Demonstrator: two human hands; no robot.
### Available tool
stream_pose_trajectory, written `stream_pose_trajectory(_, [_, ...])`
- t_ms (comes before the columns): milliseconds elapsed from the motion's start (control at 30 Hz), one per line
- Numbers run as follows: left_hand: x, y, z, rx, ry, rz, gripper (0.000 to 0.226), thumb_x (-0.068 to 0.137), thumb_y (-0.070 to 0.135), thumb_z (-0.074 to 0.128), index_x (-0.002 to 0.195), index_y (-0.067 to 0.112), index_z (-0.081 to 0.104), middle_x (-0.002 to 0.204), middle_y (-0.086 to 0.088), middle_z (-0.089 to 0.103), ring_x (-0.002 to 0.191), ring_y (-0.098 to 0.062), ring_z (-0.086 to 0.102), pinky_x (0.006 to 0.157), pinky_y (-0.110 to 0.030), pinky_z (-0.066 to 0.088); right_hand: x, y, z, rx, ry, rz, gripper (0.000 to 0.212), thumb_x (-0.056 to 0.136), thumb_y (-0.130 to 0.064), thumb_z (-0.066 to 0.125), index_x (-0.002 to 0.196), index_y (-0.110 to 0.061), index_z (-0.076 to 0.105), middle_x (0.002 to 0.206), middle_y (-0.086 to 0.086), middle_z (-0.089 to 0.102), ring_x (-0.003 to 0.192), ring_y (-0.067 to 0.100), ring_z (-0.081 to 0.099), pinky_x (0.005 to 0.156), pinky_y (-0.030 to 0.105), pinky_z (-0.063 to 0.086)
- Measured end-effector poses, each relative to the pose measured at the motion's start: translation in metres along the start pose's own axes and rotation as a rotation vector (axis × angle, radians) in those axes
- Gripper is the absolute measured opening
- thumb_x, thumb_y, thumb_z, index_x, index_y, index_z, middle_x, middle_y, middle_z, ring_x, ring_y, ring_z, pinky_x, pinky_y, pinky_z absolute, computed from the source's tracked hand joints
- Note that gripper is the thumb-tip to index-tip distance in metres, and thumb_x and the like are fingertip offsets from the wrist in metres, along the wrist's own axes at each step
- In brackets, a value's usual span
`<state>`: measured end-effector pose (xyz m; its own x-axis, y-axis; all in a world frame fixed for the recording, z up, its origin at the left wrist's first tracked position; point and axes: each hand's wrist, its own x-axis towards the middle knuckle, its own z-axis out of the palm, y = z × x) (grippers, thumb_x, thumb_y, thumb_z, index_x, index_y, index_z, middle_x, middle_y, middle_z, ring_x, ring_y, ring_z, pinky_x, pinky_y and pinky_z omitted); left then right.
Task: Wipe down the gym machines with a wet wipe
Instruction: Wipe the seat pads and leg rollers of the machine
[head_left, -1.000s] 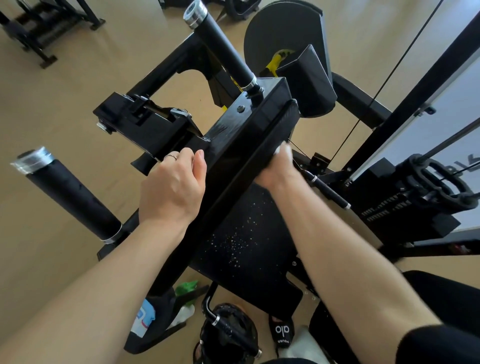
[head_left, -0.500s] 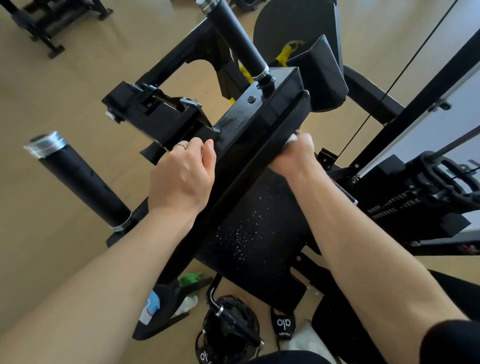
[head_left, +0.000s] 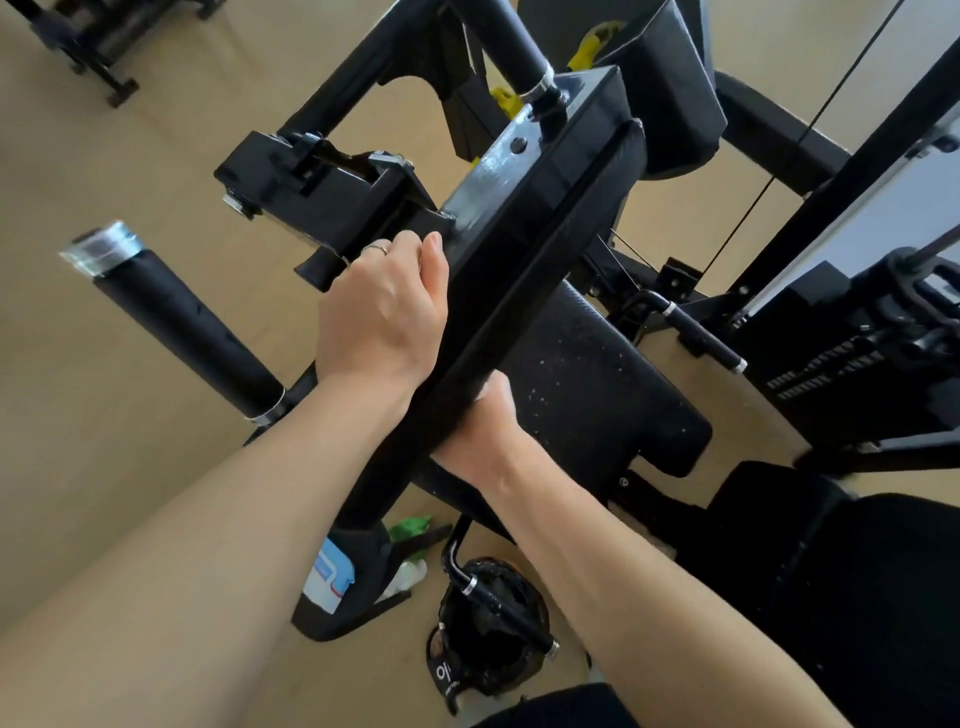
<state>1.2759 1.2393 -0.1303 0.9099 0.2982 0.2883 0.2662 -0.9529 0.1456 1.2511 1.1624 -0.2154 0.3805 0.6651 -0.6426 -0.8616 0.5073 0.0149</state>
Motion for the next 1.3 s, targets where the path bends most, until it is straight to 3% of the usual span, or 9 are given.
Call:
stream_pose_trajectory(67, [-0.001,0.001,-0.001,-0.007,-0.007,0.003,0.037,0.110,0.036,0.030,0.081,0.018,0.045,0.077,-0.001,0.047,0.064,-0.022,0.041,0.055,-0.032,0.028,-0.006,0.034,-0.003,0.006,-0.010,0.062,0.034,0.095,-0.039,0.046,0.093,-0.014,0.069,0.105,0.008,0.069,0.105,0.024,0.063,0.107,0.036,0.046])
stream_pose_trajectory(200, [0.001,0.000,0.000,0.006,-0.021,-0.011,0.040,0.110,0.038,0.028,0.081,0.016,0.045,0.077,-0.002,0.048,0.065,-0.024,0.042,0.058,-0.036,0.030,-0.013,0.086,-0.011,0.035,0.003,0.134,0.043,0.094,-0.030,0.050,0.132,-0.014,0.065,0.128,0.008,0.071,0.123,0.027,0.064,0.114,0.040,0.044])
stream_pose_trajectory(467, [0.001,-0.002,0.001,0.001,-0.021,0.021,0.047,0.110,0.040,0.026,0.090,0.010,0.056,0.094,-0.016,0.066,0.082,-0.040,0.061,0.064,-0.039,0.031,-0.046,0.004,0.001,0.118,0.227,-0.125,0.048,0.106,-0.049,0.032,0.123,-0.014,0.060,0.118,0.012,0.064,0.112,0.027,0.058,0.115,0.032,0.033])
stream_pose_trajectory(600, [0.001,-0.001,0.001,0.006,-0.033,0.037,0.052,0.110,0.040,0.024,0.102,0.005,0.061,0.101,-0.017,0.067,0.089,-0.038,0.064,0.066,-0.037,0.031,-0.041,0.017,0.014,0.109,0.209,-0.182,0.039,0.104,-0.046,0.040,0.102,-0.019,0.068,0.110,0.002,0.069,0.109,0.021,0.063,0.100,0.030,0.046])
stream_pose_trajectory(733, [0.002,-0.002,0.002,0.012,-0.023,0.058,0.052,0.110,0.040,0.023,0.103,0.005,0.061,0.101,-0.016,0.068,0.087,-0.035,0.064,0.065,-0.035,0.031,-0.033,0.091,0.006,0.105,0.090,0.002,0.047,0.101,-0.042,0.044,0.130,-0.012,0.067,0.128,0.013,0.070,0.119,0.029,0.065,0.110,0.043,0.046])
stream_pose_trajectory(867, [0.003,-0.001,0.002,0.006,-0.019,0.065,0.052,0.110,0.040,0.024,0.106,0.004,0.062,0.103,-0.017,0.068,0.089,-0.037,0.065,0.066,-0.035,0.032,-0.042,0.134,0.005,0.326,-0.020,0.234,0.043,0.101,-0.025,0.038,0.114,0.001,0.070,0.110,0.018,0.073,0.090,0.036,0.073,0.079,0.045,0.059])
stream_pose_trajectory(967, [0.001,-0.001,-0.001,-0.003,-0.019,0.064,0.052,0.110,0.041,0.024,0.108,0.006,0.062,0.105,-0.015,0.068,0.090,-0.034,0.066,0.066,-0.034,0.032,-0.045,0.127,0.007,0.440,0.137,0.256,0.039,0.089,-0.009,0.036,0.086,0.012,0.069,0.085,0.023,0.072,0.064,0.036,0.071,0.053,0.040,0.056])
stream_pose_trajectory(1133, [0.000,-0.002,-0.001,-0.009,-0.028,0.076,0.052,0.110,0.042,0.023,0.112,0.006,0.061,0.110,-0.016,0.068,0.094,-0.035,0.066,0.067,-0.034,0.034,-0.037,0.097,0.002,0.373,0.312,0.140,0.051,0.095,-0.023,0.033,0.132,-0.007,0.063,0.136,0.019,0.063,0.122,0.038,0.062,0.104,0.052,0.049])
stream_pose_trajectory(1300, [0.001,-0.003,-0.001,-0.006,-0.029,0.096,0.051,0.110,0.040,0.023,0.112,0.004,0.060,0.110,-0.018,0.067,0.097,-0.037,0.066,0.070,-0.036,0.036,-0.057,0.045,0.007,0.081,0.305,-0.121,0.048,0.106,-0.025,0.022,0.141,-0.009,0.050,0.142,0.009,0.056,0.129,0.034,0.054,0.112,0.051,0.039])
